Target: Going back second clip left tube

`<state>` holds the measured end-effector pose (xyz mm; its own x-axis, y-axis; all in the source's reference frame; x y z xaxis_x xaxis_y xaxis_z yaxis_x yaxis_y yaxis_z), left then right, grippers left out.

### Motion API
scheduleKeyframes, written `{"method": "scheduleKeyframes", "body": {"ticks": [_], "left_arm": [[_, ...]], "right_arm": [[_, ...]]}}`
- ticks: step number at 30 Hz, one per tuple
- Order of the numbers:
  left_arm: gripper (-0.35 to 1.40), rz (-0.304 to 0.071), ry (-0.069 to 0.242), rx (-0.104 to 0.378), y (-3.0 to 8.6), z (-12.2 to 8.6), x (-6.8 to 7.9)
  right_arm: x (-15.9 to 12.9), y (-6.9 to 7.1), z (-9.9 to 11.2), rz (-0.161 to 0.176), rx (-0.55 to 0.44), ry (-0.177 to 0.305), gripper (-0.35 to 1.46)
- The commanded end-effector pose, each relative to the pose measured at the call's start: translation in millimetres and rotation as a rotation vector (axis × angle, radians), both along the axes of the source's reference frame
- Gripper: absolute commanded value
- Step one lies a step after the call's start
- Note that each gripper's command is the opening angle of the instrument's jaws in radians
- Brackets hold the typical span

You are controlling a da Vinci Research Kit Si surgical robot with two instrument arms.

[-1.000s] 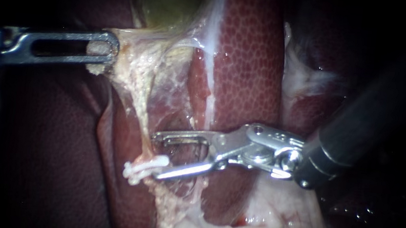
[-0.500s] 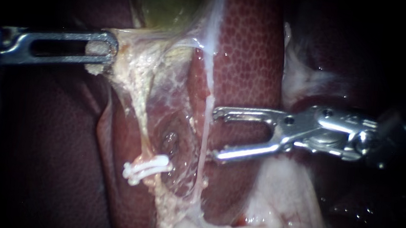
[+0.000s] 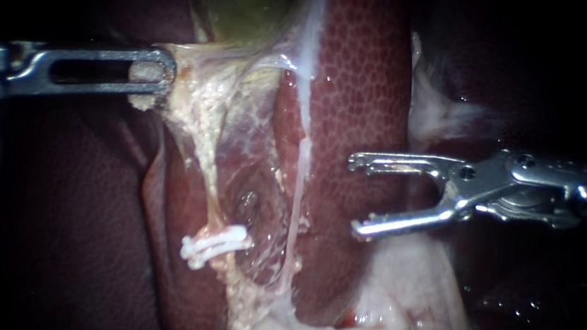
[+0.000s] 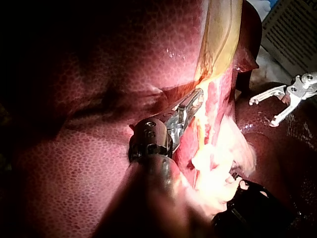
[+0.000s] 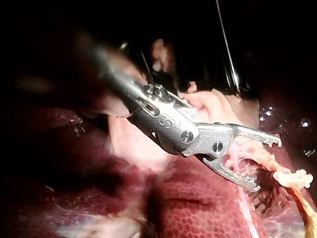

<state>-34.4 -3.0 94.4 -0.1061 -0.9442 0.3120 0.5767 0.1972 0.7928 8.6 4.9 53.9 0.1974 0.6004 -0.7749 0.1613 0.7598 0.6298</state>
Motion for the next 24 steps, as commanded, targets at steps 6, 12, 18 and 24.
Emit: {"method": "scheduleKeyframes", "body": {"ticks": [6, 12, 18, 24], "left_arm": [[-0.35, 0.03, 0.012, 0.002, -1.5, 3.8, -2.2], [-0.35, 0.056, 0.011, 0.016, -2.7, 7.7, -4.5], [-0.35, 0.072, 0.004, 0.014, -2.7, 8.2, -5.6], [-0.35, 0.079, 0.0, 0.015, -2.6, 8.2, -5.6]], "right_arm": [[-0.3, -0.1, -0.1, -0.003, 0.001, -0.001, 0.6], [-0.3, -0.1, -0.2, -0.002, 0.002, -0.001, 0.6], [-0.3, -0.1, -0.5, -0.002, -0.003, -0.001, 0.6], [-0.3, 0.0, -0.8, -0.003, -0.014, -0.001, 0.6]]}}
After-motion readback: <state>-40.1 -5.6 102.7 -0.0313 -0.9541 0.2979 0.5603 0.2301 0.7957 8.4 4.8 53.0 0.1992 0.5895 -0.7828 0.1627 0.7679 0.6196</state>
